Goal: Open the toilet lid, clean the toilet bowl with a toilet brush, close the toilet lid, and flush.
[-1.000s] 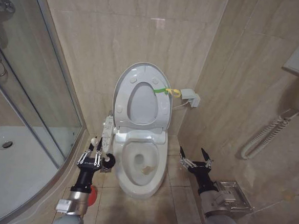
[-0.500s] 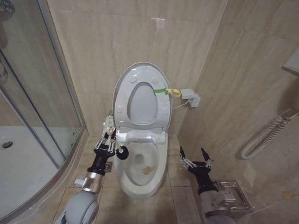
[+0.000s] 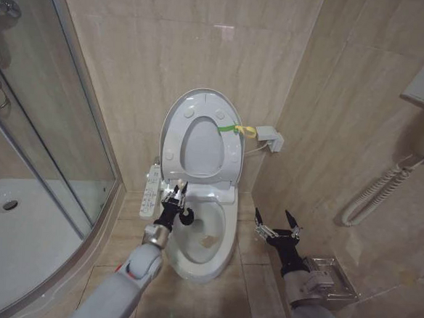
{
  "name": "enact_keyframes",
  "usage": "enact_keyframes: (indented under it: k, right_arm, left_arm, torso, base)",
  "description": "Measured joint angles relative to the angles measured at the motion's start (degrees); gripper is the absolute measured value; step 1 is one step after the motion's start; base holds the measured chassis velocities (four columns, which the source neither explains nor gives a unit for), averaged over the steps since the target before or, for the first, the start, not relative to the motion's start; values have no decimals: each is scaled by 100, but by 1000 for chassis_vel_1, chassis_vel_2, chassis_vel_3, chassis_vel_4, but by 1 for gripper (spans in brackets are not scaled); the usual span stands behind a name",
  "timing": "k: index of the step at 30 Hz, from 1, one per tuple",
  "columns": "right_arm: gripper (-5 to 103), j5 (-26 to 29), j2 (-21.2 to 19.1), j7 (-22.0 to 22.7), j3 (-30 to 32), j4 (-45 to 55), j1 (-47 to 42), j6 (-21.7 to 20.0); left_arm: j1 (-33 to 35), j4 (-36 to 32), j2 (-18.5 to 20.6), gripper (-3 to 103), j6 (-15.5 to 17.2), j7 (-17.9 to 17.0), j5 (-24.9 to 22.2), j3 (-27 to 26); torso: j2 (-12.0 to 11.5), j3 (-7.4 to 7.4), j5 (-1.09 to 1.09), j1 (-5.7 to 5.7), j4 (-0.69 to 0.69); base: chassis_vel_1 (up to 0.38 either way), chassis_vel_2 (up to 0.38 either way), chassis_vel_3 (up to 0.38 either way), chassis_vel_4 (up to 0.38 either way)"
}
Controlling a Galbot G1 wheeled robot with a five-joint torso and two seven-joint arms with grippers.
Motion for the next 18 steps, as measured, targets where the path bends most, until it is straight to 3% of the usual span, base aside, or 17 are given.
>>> enact_keyframes:
  k: [7, 18]
  right_arm:
    - [100, 0, 0, 0, 0, 0, 0, 0]
    - [100, 0, 0, 0, 0, 0, 0, 0]
  left_arm:
    - [-621, 1136, -254, 21, -279, 156, -31, 417]
    - [-802, 1963, -483, 21, -478, 323, 42, 900]
  torso:
    - [0, 0, 0, 0, 0]
    - [0, 0, 0, 0, 0]
  base:
    - [0, 0, 0, 0]
    - [0, 0, 0, 0]
